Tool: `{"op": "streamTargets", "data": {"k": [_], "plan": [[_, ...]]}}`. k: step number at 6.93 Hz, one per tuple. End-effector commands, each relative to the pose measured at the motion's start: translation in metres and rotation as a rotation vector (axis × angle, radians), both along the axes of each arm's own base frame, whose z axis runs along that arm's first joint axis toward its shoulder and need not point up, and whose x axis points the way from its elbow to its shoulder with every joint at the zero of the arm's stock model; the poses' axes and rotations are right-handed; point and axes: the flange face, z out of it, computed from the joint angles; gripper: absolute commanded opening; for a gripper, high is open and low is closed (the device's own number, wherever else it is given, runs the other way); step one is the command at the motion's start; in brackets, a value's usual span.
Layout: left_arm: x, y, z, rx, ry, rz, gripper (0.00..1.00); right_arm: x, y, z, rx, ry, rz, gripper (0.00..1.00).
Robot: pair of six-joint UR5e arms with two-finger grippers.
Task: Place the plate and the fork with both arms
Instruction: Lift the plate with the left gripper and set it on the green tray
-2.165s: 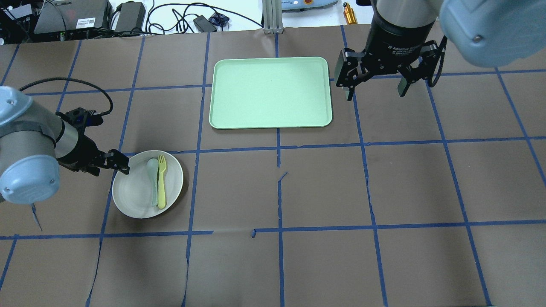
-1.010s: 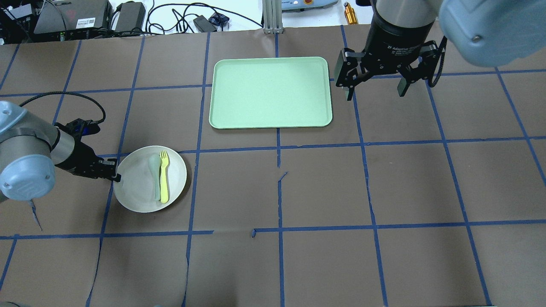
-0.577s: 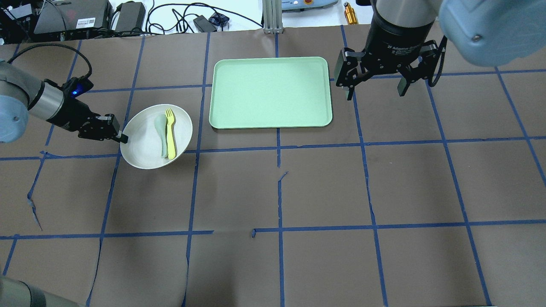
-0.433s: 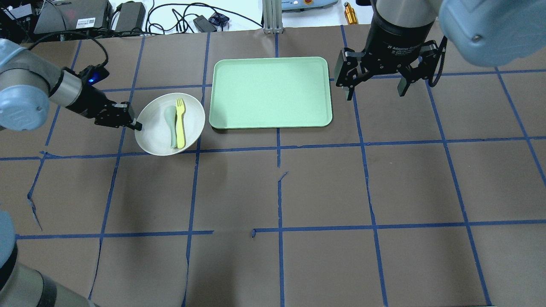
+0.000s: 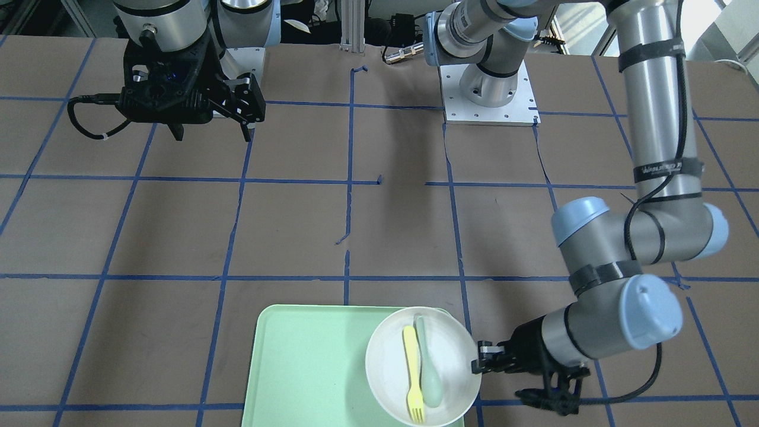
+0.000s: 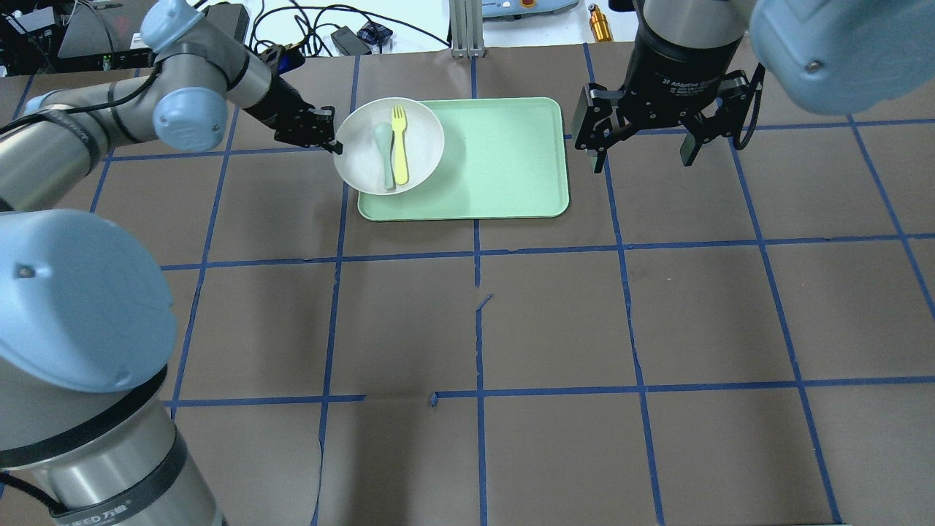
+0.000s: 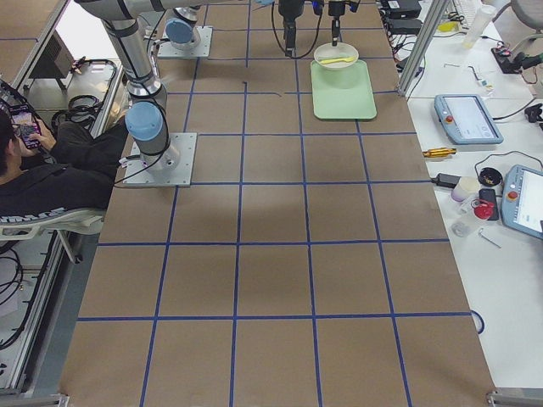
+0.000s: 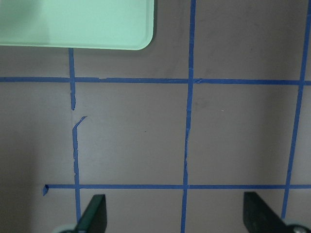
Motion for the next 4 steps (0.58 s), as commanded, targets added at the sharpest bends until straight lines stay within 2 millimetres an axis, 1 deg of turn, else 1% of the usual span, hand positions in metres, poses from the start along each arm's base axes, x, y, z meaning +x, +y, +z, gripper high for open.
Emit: {"op": "streamTargets", "data": {"k": [1,2,4], "plan": [[-0.075,-0.031,-0.017,-0.018,0.0,-0.051,0.0,0.0,0.0,0.0,-0.001,0.0,0.0,1.0],[-0.09,-0.027,-0.034,0.002,-0.009,-0.075,0.0,0.0,0.0,0.0,-0.001,0.0,0.0,1.0],[-0.09,-0.022,-0.048,0.029,-0.03,-0.072,0.0,0.0,-0.001,0.0,0.001,0.0,0.001,1.0]]}}
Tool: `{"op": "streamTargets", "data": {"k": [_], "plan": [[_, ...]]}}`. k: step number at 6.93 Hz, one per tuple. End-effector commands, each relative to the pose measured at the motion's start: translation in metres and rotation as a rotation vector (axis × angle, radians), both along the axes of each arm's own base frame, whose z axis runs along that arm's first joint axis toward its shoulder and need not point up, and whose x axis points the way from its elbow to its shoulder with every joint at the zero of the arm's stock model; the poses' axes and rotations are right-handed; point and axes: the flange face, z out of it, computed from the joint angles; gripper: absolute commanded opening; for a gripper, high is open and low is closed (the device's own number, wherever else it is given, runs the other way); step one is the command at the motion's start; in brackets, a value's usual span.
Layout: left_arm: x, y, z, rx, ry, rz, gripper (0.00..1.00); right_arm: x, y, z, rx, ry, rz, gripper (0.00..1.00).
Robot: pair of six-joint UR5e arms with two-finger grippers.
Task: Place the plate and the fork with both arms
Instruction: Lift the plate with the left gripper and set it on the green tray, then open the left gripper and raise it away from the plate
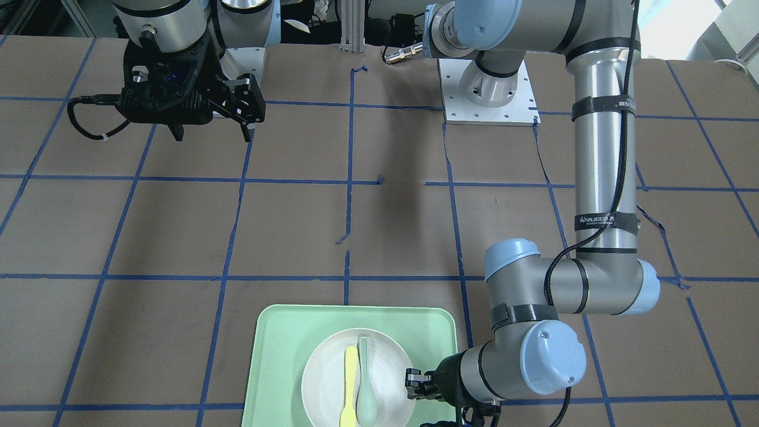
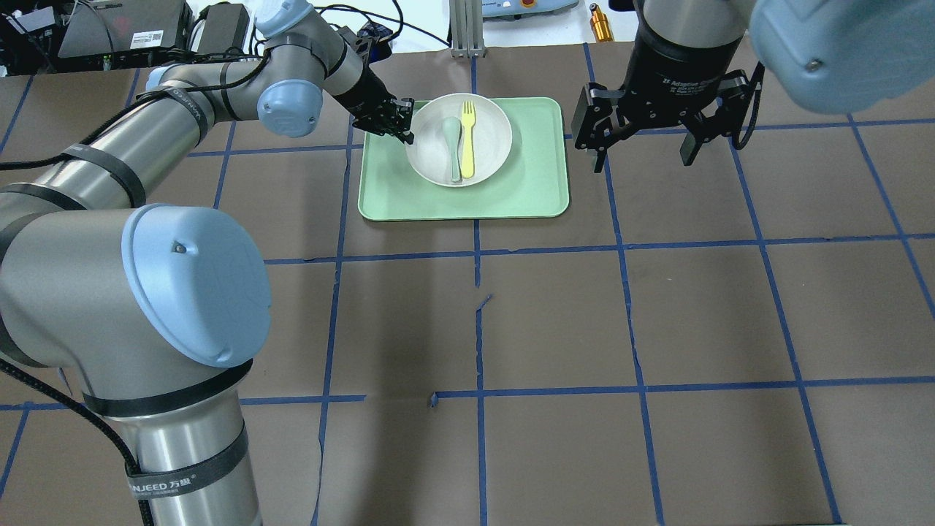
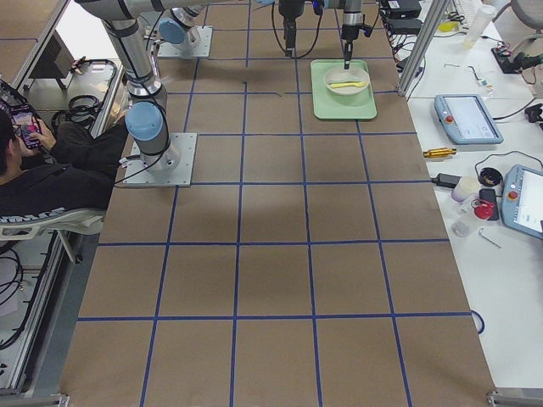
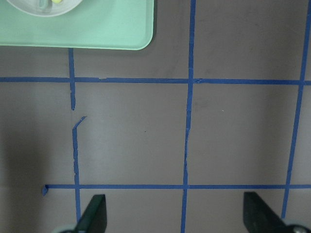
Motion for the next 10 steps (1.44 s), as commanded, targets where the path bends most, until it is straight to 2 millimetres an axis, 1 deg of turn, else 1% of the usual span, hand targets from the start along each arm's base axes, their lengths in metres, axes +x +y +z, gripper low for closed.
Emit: {"op": "streamTargets", "data": {"k": [1,2,3,4,5,6,7,8,9,10], "plan": [[0.007,0.005,-0.008,0.007,-0.088,-0.007,0.0,0.0,0.0,0.0,-0.001,0.0,0.001,1.0],[0.009,0.003,-0.005,-0.001,-0.099,-0.002,0.0,0.0,0.0,0.0,-0.001,0.0,0.001,1.0],[0.009,0.003,-0.002,-0.022,-0.094,0.012,0.66,0.0,0.0,0.0,-0.001,0.0,0.001,1.0],[0.009,0.006,0.006,-0.078,-0.094,0.021,1.0,0.0,0.0,-0.001,0.0,0.0,0.001,1.0],[0.015,0.016,0.019,-0.105,-0.09,0.028,1.0,0.0,0.0,-0.001,0.0,0.0,0.001,1.0],[0.036,0.029,0.048,-0.121,-0.099,0.055,1.0,0.0,0.0,-0.001,0.0,0.0,0.001,1.0],[0.045,0.057,0.091,-0.151,-0.155,0.069,1.0,0.0,0.0,-0.002,0.002,0.003,0.003,1.0],[0.062,0.098,0.143,-0.195,-0.345,0.096,1.0,-0.001,0.001,-0.004,0.007,0.009,0.003,1.0],[0.061,0.141,0.182,-0.174,-0.369,0.097,1.0,-0.001,0.004,-0.008,0.011,0.011,0.003,1.0],[0.053,0.178,0.228,-0.11,-0.365,0.13,1.0,-0.002,0.004,-0.009,0.007,0.016,0.015,1.0]]}}
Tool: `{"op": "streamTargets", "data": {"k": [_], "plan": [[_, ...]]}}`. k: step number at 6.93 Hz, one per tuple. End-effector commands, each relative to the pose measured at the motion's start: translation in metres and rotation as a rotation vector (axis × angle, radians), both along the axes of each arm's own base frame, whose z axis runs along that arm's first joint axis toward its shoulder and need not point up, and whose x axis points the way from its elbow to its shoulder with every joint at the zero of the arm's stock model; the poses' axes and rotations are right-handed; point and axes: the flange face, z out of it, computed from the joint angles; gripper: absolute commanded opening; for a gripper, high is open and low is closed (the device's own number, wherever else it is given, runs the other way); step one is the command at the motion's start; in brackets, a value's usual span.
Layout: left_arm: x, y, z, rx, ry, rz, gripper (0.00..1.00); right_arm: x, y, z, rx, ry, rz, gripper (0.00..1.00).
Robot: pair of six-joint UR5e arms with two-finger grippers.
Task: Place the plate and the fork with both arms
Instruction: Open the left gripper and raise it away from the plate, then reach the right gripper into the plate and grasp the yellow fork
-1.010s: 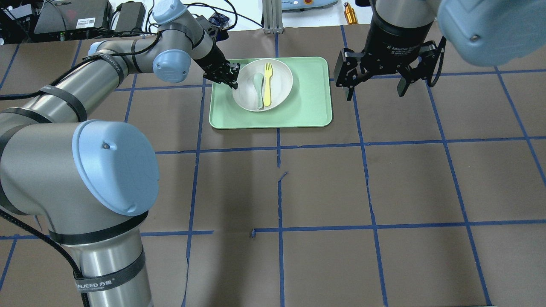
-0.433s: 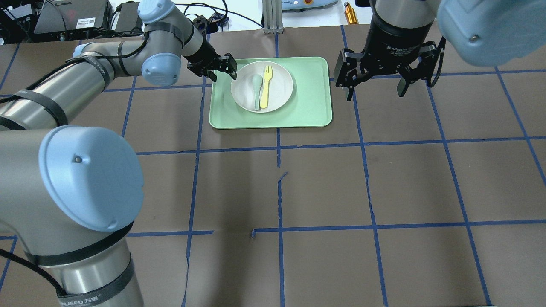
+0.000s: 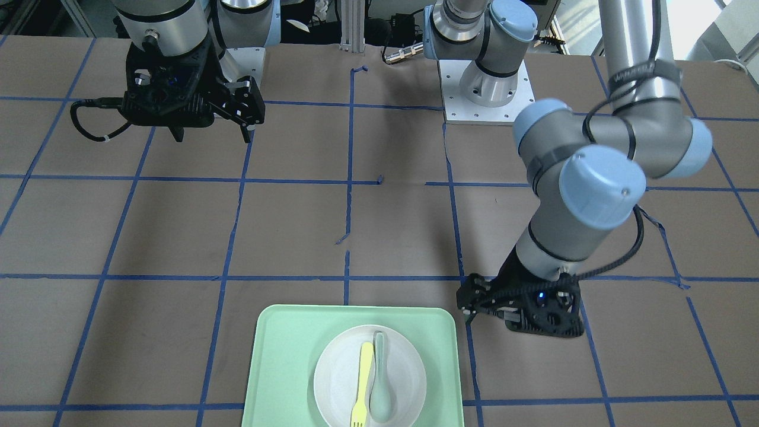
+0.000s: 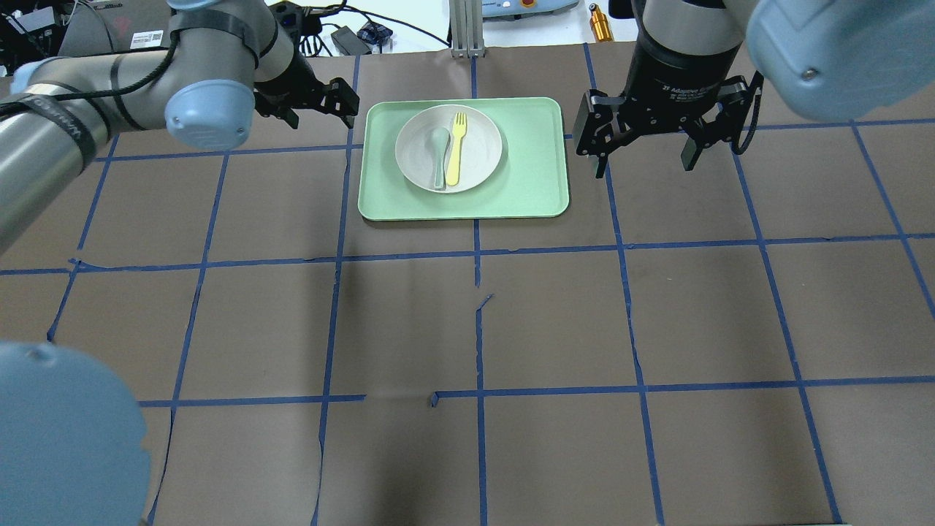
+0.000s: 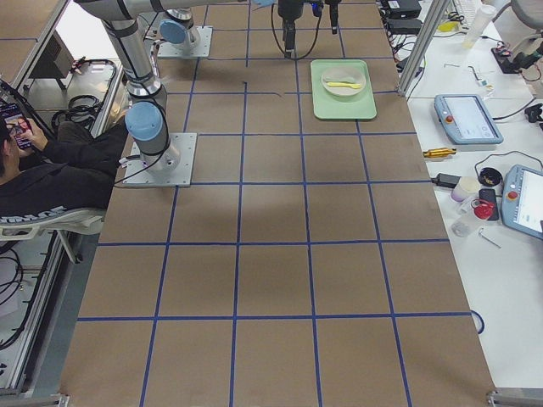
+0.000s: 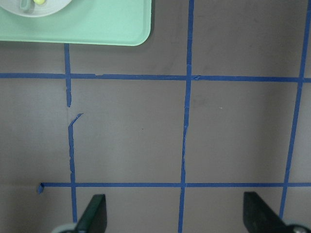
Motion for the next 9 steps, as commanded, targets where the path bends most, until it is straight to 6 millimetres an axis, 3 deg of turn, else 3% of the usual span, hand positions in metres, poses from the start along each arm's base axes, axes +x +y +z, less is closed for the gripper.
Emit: {"op": "streamTargets", "data": {"k": [1,2,3,4,6,7,9], "plan": [[-0.021,0.082,0.094,0.103,-0.011,0.051,1.0,-0.001,-0.001,-0.003,-0.004,0.006,0.009,1.0],[-0.034,0.103,0.125,0.133,-0.013,0.024,1.0,-0.001,-0.001,-0.003,-0.003,0.006,0.009,1.0],[-0.037,0.115,0.141,0.122,-0.011,0.019,1.0,-0.001,-0.005,-0.002,-0.007,0.014,0.01,1.0],[-0.038,0.119,0.135,0.141,-0.013,0.017,1.0,0.001,-0.012,-0.007,-0.014,0.031,0.007,1.0],[-0.037,0.122,0.122,0.16,-0.02,0.018,1.0,0.078,-0.077,-0.041,-0.053,0.02,0.121,1.0],[-0.036,0.12,0.118,0.165,-0.037,0.017,1.0,0.115,-0.126,-0.073,-0.035,0.018,0.135,1.0],[-0.035,0.119,0.114,0.172,-0.041,0.017,1.0,0.153,-0.197,-0.135,-0.022,-0.045,0.043,1.0]]}}
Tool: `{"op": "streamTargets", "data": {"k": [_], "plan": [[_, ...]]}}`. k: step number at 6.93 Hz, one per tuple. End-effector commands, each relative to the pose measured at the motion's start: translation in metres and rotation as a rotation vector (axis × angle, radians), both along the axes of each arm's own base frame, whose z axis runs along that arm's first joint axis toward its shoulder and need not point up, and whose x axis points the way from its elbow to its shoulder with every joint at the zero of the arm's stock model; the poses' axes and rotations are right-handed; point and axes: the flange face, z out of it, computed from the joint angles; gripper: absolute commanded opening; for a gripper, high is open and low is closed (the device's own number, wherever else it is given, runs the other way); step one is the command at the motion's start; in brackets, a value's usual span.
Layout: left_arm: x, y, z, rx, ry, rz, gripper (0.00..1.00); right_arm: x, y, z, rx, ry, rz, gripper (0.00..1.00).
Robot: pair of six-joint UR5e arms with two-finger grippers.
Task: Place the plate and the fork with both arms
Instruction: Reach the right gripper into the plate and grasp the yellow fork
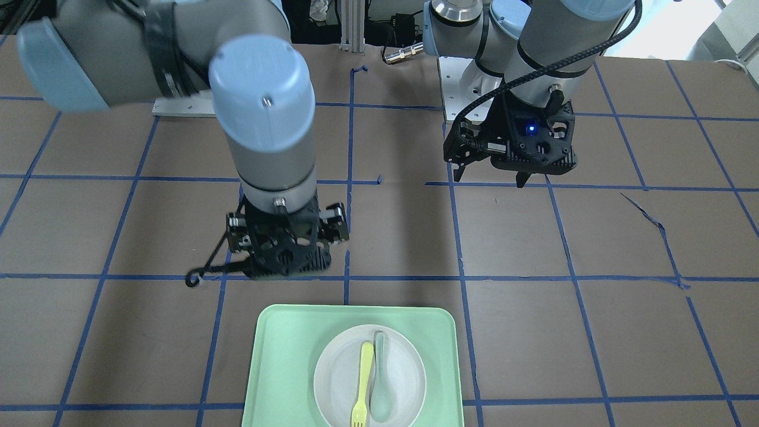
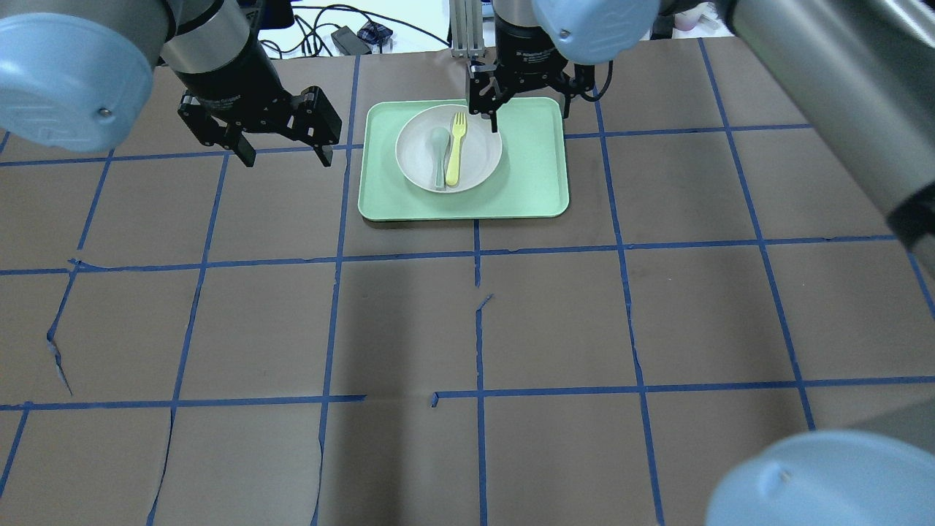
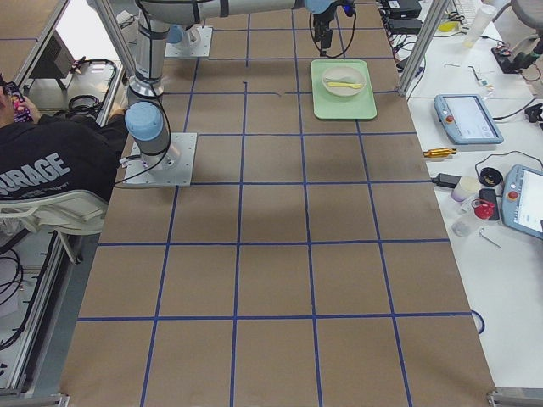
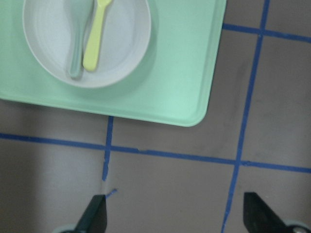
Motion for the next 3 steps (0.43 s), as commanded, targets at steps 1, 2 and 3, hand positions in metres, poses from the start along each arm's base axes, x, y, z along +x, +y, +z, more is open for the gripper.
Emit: {"op": "streamTargets", "data": {"k": [1,2,3], "plan": [[0.0,-0.002,-0.004,0.005,-0.004,0.0,1.0,0.04,-0.073,-0.095,-0.011,-0.075,-0.115,1.0],[0.0,-0.002,-0.005,0.007,-0.005,0.0,1.0,0.046,-0.088,-0.135,-0.037,-0.081,-0.146,0.96],[0.0,-0.004,-0.005,0.0,-0.005,0.0,1.0,0.048,-0.093,-0.147,-0.058,-0.089,-0.17,0.75]]}}
